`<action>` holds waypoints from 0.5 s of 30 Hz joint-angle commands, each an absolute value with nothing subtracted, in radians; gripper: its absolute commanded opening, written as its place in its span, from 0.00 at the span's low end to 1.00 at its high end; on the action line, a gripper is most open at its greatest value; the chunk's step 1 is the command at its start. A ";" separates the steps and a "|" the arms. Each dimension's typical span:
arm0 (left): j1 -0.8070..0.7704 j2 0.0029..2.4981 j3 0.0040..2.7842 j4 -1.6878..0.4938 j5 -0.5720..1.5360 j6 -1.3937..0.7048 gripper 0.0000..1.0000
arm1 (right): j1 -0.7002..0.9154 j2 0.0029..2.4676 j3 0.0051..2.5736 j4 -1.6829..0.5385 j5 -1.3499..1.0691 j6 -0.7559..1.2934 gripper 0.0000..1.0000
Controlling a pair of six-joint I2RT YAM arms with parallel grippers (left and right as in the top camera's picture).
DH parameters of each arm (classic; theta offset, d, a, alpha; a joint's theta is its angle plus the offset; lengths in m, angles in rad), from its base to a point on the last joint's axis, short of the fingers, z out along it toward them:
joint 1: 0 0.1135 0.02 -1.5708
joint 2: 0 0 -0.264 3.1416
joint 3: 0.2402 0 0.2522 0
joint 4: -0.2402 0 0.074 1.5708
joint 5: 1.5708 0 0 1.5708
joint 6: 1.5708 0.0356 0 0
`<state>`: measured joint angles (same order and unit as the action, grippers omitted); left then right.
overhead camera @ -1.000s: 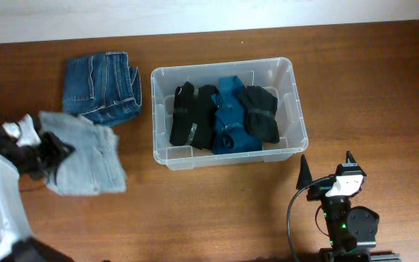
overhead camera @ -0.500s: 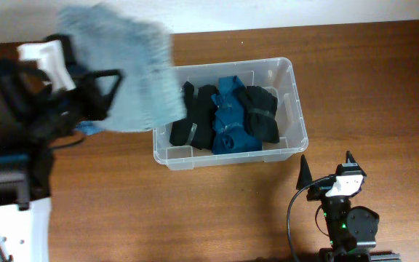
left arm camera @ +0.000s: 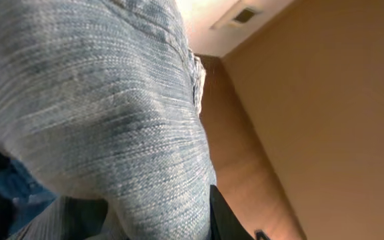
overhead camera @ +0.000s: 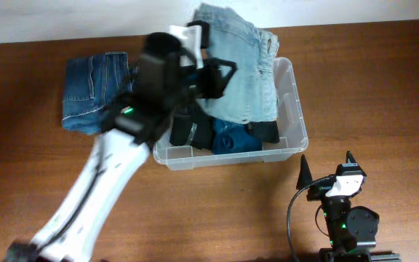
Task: Pack container
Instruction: 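Lift the light grey jeans and carry them into the container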
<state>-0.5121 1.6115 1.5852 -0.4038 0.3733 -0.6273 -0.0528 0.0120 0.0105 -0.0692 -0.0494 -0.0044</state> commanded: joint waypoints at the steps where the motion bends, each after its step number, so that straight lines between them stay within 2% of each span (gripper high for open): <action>1: -0.538 1.674 1.612 -0.350 0.318 -0.792 0.01 | -0.059 0.003 0.006 -0.075 -0.047 -0.007 0.98; 4: -0.551 1.737 1.612 -0.342 0.320 -0.852 0.01 | -0.059 0.004 0.006 -0.075 -0.047 -0.008 0.98; 15: -0.587 1.904 1.612 -0.330 0.355 -0.852 0.01 | -0.059 0.003 0.006 -0.075 -0.047 -0.008 0.98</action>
